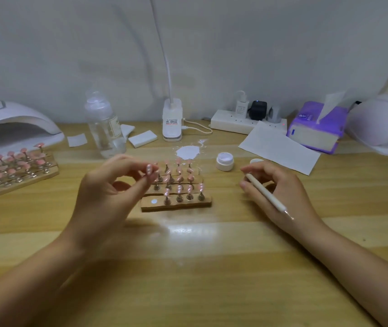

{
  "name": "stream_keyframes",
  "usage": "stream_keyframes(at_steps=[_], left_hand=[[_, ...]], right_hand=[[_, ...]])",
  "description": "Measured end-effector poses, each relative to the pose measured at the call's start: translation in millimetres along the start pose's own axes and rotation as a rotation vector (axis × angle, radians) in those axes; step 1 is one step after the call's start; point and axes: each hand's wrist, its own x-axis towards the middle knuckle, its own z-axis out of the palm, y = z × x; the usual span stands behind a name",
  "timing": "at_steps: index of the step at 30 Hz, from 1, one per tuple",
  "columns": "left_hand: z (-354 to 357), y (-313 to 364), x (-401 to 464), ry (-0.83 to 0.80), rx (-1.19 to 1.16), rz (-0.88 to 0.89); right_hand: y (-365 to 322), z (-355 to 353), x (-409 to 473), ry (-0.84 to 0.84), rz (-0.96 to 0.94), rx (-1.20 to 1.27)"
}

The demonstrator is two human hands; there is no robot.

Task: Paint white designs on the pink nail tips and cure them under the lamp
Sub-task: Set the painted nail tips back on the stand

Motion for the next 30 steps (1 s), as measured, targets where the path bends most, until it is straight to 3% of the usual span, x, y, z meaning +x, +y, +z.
stream_keyframes(at_steps=[5,11,20,30], left_hand=[[-4,-19,-10,-0.022,0.132,-0.115],[1,-28,-10,-0.060,0.110,-0.202],[3,-32,-12,-0.069,0.092,-0.240],[-5,-34,-17,-0.100,0.204,-0.213]], right_hand=[[-2,6,-3,-0.099,-0.023,-0.145],[-2,8,-3,-0.125,-0.135,-0.337],[-6,12,10,-0.278,-0.270,-0.589],[-6,24,29,-0.335,-0.269,-0.741]])
